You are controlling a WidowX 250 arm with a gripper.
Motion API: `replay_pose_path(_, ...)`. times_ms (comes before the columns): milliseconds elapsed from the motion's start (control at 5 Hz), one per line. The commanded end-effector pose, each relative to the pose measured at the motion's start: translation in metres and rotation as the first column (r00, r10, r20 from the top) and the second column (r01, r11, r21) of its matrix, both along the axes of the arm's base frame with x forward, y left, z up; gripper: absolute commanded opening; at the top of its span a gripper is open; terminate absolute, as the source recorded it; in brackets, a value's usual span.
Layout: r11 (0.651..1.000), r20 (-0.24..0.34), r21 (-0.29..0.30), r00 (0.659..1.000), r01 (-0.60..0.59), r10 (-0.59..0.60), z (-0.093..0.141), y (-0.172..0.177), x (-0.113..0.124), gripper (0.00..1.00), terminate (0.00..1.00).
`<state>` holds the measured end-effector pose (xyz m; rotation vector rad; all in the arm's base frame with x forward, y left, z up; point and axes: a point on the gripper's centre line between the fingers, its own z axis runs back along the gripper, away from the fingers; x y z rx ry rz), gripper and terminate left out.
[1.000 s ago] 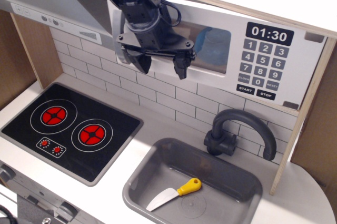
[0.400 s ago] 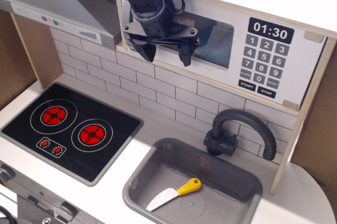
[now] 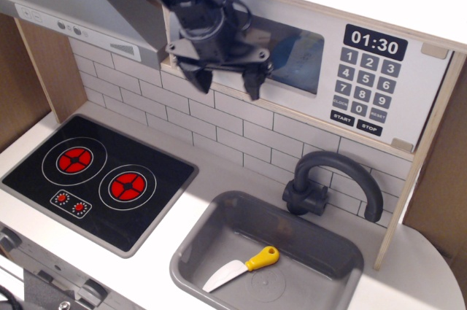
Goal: Close microwave
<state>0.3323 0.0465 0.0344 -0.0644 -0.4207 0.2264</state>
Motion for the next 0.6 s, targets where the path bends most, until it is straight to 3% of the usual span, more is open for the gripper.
replay_pose_path(0, 0.993, -0.157, 0.055, 0.981, -0.105, 0.112, 0.0276, 0.0098, -0.0253, 1.00, 0.00)
replay_pose_path(200, 0.993, -0.157, 0.055, 0.981, -0.105, 0.112, 0.0276, 0.0098, -0.0253, 1.00, 0.00)
replay_pose_path(400, 0.993, -0.157, 0.055, 0.981, -0.105, 0.112, 0.0276, 0.0098, -0.0253, 1.00, 1.00)
